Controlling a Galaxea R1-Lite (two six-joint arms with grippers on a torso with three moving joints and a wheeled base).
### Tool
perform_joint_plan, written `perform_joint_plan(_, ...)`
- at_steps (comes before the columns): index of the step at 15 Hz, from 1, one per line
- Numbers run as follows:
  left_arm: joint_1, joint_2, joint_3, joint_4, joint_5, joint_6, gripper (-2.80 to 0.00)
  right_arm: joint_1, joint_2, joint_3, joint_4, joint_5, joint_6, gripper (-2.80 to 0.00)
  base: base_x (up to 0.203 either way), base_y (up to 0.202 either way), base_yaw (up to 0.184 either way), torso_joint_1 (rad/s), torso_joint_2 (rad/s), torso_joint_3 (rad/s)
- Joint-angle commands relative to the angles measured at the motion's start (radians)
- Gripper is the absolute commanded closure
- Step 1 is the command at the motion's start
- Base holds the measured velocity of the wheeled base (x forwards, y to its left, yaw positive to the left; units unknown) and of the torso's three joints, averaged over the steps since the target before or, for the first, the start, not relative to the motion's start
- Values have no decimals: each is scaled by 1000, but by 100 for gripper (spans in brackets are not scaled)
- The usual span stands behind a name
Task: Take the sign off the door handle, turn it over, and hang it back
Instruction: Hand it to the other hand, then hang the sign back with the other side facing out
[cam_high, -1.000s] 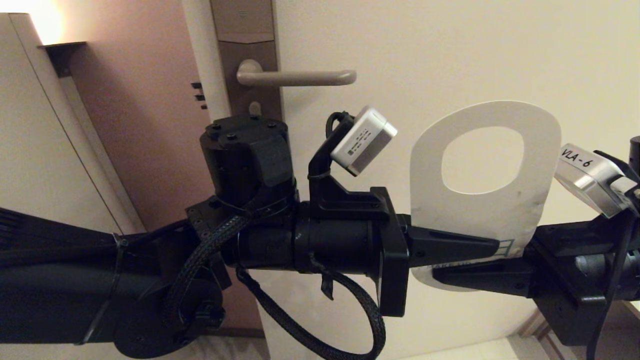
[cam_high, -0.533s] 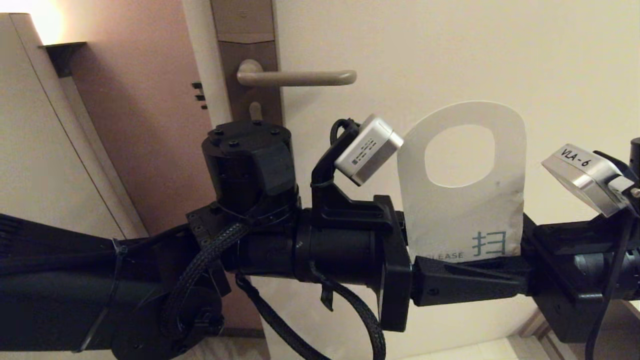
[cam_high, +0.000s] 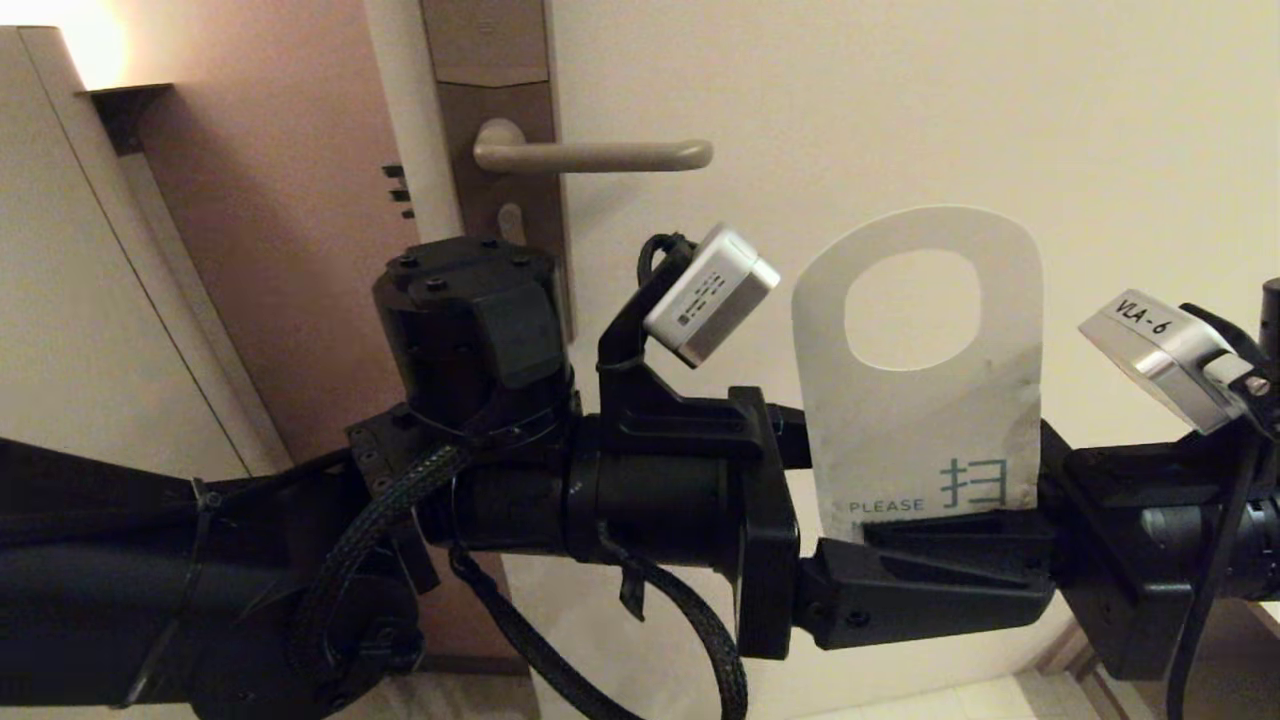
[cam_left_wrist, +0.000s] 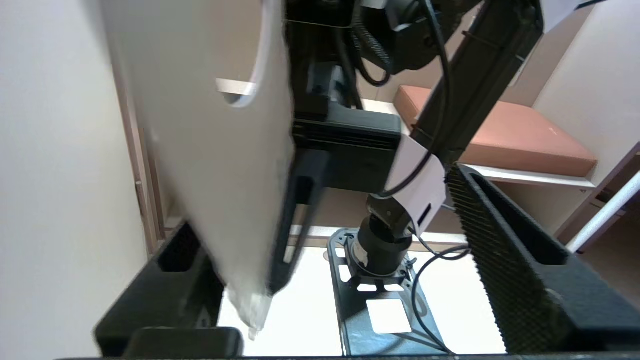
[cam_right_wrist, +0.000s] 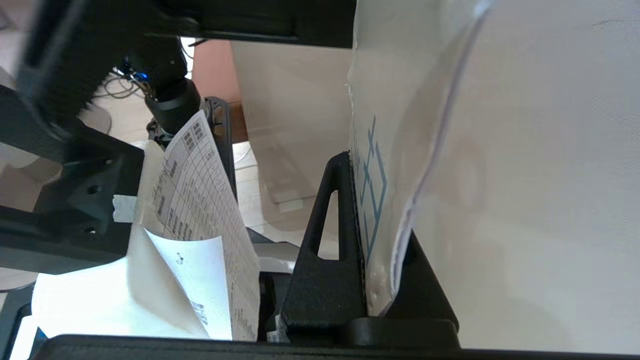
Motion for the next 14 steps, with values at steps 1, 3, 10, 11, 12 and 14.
perform_joint_plan(1, 2, -28, 20, -5, -3, 0, -280, -1, -5, 2, -2, 4, -2, 0, 0, 0, 0, 0, 0, 0)
perform_joint_plan(3, 3, -59, 51, -5, 0, 2, -280, 0, -14, 19, -2, 0, -3, 0, 0, 0, 0, 0, 0, 0)
perform_joint_plan(10, 42, -175, 171, -5, 1, 6, -280, -1, -83, 79, -2, -67, -2, 0, 0, 0, 0, 0, 0, 0)
perform_joint_plan(11, 50, -191, 190, -5, 1, 10, -280, -4, -93, 84, -2, -69, -2, 0, 0, 0, 0, 0, 0, 0)
perform_joint_plan(12, 57, -208, 209, -5, 1, 11, -280, -13, -103, 93, -2, -70, -2, 0, 0, 0, 0, 0, 0, 0)
perform_joint_plan(14, 68, -241, 248, -5, 2, 13, -280, -23, -124, 105, -2, -73, -2, 0, 0, 0, 0, 0, 0, 0)
